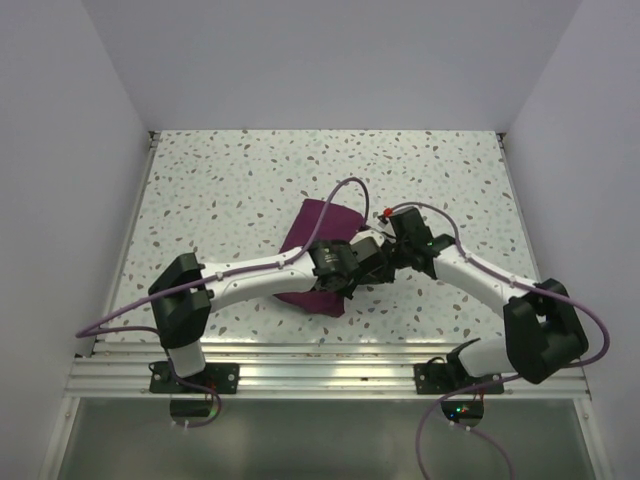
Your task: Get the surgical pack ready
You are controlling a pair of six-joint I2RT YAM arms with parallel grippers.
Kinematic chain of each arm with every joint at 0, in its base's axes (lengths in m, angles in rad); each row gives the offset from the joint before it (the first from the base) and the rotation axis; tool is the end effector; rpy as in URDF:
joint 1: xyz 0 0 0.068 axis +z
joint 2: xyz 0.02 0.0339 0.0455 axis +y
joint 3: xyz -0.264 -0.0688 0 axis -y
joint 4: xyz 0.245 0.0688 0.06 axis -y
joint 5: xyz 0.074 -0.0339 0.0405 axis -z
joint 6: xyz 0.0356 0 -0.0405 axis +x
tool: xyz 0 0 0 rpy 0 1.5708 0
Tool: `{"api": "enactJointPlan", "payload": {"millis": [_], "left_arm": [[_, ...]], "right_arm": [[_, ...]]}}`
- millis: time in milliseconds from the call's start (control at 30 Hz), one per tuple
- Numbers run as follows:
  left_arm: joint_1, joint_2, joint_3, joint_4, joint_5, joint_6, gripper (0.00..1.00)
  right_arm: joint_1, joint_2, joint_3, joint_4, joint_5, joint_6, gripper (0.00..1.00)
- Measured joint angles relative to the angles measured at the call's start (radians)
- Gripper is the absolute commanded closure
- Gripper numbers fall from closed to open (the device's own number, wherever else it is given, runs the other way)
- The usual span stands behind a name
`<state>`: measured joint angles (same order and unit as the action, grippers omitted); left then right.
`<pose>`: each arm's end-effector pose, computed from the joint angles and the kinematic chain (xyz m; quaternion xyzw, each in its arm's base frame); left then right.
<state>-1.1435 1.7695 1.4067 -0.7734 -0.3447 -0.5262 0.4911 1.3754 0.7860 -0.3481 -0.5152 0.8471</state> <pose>0.1633 -0.3297 0.2439 0.2570 0.9278 -0.0450 0.2667 0.2280 0.1418 0.2015 0.0846 0.9185 0.3767 0.0860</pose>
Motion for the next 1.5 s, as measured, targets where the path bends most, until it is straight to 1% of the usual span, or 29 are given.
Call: {"api": "enactJointPlan", "payload": {"millis": [300, 633, 767, 833, 867, 933, 967, 1067, 1133, 1267, 1300, 1400, 1433, 1500], "left_arm": [[0.003, 0.002, 0.011, -0.007, 0.006, 0.000, 1.00], [0.004, 0.008, 0.017, -0.008, 0.015, 0.000, 1.00], [0.005, 0.027, 0.017, -0.003, 0.016, -0.002, 1.00], [0.005, 0.033, 0.017, -0.001, 0.016, -0.004, 0.94], [0.005, 0.035, 0.017, 0.000, 0.016, -0.004, 0.88], [0.005, 0.036, 0.016, 0.004, 0.019, -0.003, 0.82], [0.005, 0.036, 0.016, 0.007, 0.023, -0.003, 0.81], [0.005, 0.037, 0.008, 0.026, 0.034, -0.003, 0.83], [0.010, 0.037, -0.005, 0.043, 0.041, -0.003, 0.84], [0.018, 0.037, -0.037, 0.078, 0.059, -0.004, 0.84], [0.018, 0.037, -0.041, 0.084, 0.062, -0.003, 0.82], [0.021, 0.037, -0.048, 0.097, 0.074, -0.003, 0.64], [0.022, 0.037, -0.048, 0.099, 0.078, -0.003, 0.55], [0.022, 0.032, -0.048, 0.101, 0.081, -0.006, 0.50]], "right_arm": [[0.007, 0.068, -0.014, 0.092, -0.001, 0.044, 1.00], [0.038, 0.175, -0.026, 0.264, -0.008, 0.134, 1.00], [0.040, 0.211, -0.026, 0.302, -0.009, 0.163, 1.00], [0.040, 0.221, -0.026, 0.307, -0.008, 0.167, 1.00], [0.040, 0.223, -0.026, 0.307, -0.008, 0.167, 1.00], [0.037, 0.223, -0.025, 0.299, -0.008, 0.164, 1.00], [0.035, 0.222, -0.025, 0.294, -0.008, 0.161, 1.00], [0.004, 0.208, -0.025, 0.271, -0.015, 0.146, 1.00], [-0.055, 0.181, -0.028, 0.243, -0.028, 0.122, 1.00], [-0.174, 0.130, -0.011, 0.153, -0.031, 0.045, 1.00], [-0.187, 0.124, 0.004, 0.123, -0.032, 0.023, 1.00], [-0.197, 0.110, 0.071, 0.022, -0.027, -0.052, 1.00], [-0.198, 0.106, 0.095, -0.009, -0.026, -0.076, 1.00], [-0.198, 0.100, 0.138, -0.042, -0.027, -0.112, 1.00]]}}
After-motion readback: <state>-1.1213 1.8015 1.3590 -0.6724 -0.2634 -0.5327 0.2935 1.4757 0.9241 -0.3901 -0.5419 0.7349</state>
